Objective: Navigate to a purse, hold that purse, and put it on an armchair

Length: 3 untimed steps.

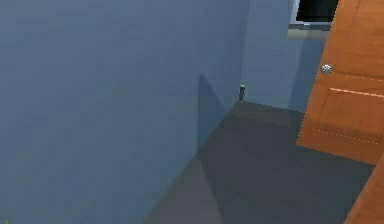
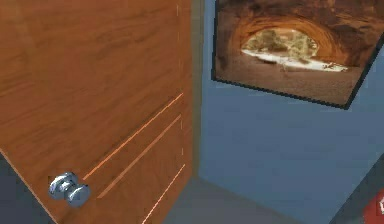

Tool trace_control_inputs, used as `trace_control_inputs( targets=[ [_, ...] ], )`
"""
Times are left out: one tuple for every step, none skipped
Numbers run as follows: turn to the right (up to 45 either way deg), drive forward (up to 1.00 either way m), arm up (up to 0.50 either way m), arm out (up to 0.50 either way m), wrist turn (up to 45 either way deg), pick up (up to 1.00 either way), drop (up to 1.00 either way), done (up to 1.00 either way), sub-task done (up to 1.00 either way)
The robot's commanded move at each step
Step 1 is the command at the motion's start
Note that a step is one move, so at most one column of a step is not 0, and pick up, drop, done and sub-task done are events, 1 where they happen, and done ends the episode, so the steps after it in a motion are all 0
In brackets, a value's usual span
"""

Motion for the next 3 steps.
trace_control_inputs(
  targets=[
    [-3.0, 0.00, 0.00, 0.00, 0.0, 0.00, 0.00, 0.00, 0.00],
    [-12.0, 0.00, 0.00, 0.00, 0.0, 0.00, 0.00, 0.00, 0.00],
    [0.0, 0.20, 0.00, 0.00, 0.0, 0.00, 0.00, 0.00, 0.00]
  ],
)
